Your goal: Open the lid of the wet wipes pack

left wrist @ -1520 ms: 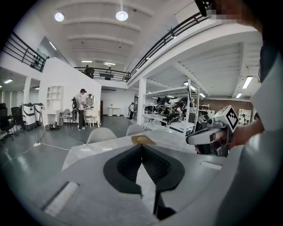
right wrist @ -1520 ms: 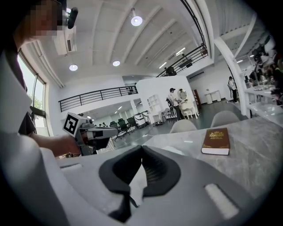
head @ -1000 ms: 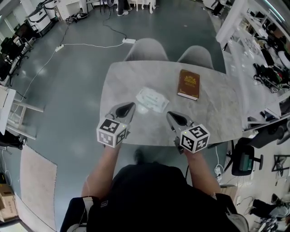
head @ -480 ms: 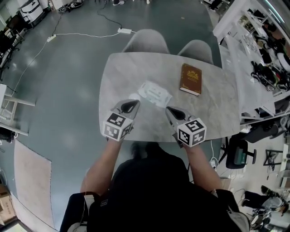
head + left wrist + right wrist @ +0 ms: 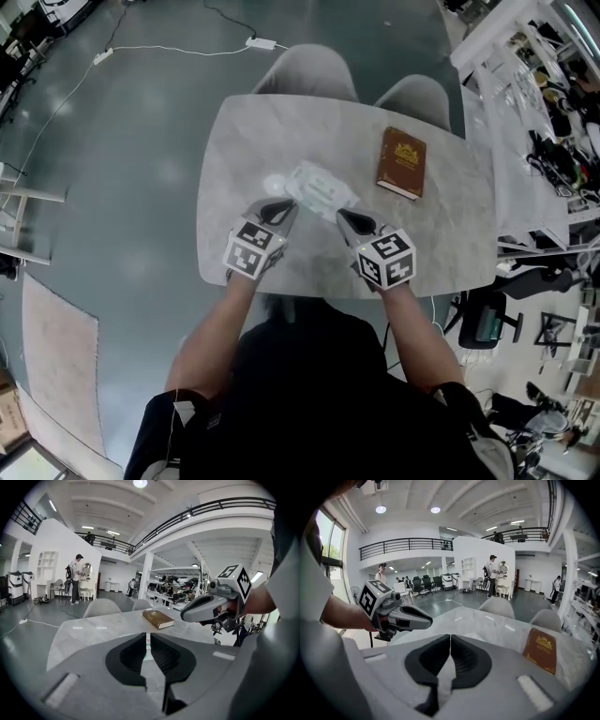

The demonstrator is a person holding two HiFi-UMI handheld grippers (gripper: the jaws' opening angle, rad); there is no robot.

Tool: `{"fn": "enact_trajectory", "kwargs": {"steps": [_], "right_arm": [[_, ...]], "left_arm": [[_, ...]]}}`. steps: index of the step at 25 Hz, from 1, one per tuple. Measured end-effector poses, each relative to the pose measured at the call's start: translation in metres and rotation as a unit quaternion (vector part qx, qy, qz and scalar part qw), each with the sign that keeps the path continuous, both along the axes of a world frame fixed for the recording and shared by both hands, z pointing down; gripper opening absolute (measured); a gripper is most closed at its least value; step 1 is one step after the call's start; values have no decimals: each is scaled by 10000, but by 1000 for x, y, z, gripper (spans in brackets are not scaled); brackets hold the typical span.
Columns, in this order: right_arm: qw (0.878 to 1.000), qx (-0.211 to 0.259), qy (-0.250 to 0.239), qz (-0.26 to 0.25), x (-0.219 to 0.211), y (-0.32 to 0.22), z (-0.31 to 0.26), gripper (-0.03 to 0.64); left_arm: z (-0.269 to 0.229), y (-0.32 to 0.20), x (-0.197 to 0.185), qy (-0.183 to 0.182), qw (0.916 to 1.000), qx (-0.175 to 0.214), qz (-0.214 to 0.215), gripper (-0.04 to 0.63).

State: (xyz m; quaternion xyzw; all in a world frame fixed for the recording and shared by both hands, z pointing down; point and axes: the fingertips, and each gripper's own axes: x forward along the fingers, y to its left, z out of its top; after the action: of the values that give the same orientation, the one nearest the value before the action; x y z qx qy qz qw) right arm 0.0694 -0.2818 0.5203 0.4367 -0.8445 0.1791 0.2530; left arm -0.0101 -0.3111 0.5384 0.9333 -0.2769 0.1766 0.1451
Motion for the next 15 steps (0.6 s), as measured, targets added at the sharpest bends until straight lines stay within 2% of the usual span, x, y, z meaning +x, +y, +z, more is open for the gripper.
{"fn": "enact_trajectory", "kwargs": {"steps": [2, 4, 7, 15], "right_arm": [[9998, -106, 104, -130, 2, -13, 15, 6], [9992, -253, 164, -268, 3, -24, 32, 63], [9978, -402, 293, -432, 6, -40, 49, 66], [9927, -679, 637, -773, 12, -74, 96, 97]], "left_arm": [[14, -9, 5, -147, 9998, -107, 16, 15], [33, -20, 10, -233, 9994, -256, -8, 43], [50, -30, 22, -333, 9984, -465, 34, 81], [100, -50, 48, -850, 9934, -725, 271, 101]]}}
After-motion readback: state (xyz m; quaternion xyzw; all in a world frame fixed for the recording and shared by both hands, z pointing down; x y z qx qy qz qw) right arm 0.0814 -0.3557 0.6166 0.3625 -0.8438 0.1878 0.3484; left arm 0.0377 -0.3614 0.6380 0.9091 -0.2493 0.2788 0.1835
